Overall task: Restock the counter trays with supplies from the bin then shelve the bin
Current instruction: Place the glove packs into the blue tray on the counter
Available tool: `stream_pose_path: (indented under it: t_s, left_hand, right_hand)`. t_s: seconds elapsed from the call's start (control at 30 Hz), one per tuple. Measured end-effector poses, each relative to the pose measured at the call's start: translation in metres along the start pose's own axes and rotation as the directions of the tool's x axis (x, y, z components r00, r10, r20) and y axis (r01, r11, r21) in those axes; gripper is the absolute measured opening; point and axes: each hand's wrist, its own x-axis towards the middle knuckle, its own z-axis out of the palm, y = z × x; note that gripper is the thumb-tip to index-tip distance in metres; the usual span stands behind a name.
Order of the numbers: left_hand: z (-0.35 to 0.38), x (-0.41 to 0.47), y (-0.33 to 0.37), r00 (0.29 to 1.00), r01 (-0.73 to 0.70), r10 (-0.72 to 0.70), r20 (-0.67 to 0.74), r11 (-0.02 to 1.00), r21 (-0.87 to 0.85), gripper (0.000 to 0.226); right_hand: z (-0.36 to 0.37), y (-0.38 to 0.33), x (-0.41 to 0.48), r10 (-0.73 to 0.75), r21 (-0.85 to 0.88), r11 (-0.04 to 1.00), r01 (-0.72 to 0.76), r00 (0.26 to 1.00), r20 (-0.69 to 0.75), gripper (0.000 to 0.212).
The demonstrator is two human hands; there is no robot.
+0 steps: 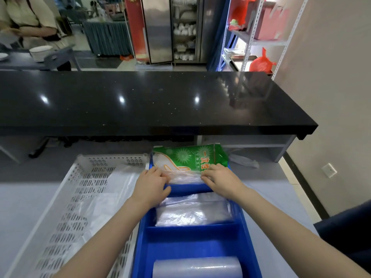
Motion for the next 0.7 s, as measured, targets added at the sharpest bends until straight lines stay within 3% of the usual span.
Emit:
stream_pose_path:
  t_s: [0.23, 0.4, 0.53, 0.7]
  left_hand:
    - [-0.013, -0.010, 0.008, 0.950, 0.026, -0.077, -0.304, 0.985, -0.170, 0.010]
    - [-0.013, -0.004, 0.026, 0.960, 0.010, -0.068, -0.272, 0.978, -0.208, 0.039]
    - [-0.011, -0.011, 0.029, 0.946, 0.019, -0.092, -0.310, 0.972, -0.232, 0.040]
    - [-0.017, -0.050, 0.008, 0.903, 0.173, -0.264, -0.337, 0.945, -0.276, 0.044]
  right_hand:
    - [-0.002, -0.001, 0.000, -0.008, 0.088, 0.996, 0.019, 0.992, -0.123, 0.028]
    - [0.004, -0.008, 0.004, -0.078, -0.018, 0.997, 0.076, 0.978, -0.192, 0.041]
    - [0.005, -0.014, 0.004, -0.137, -0.041, 0.991, 0.131, 0.951, -0.278, 0.037]
    - [0.005, -0.048, 0.009, -0.324, -0.008, 0.942, 0.334, 0.907, -0.270, 0.028]
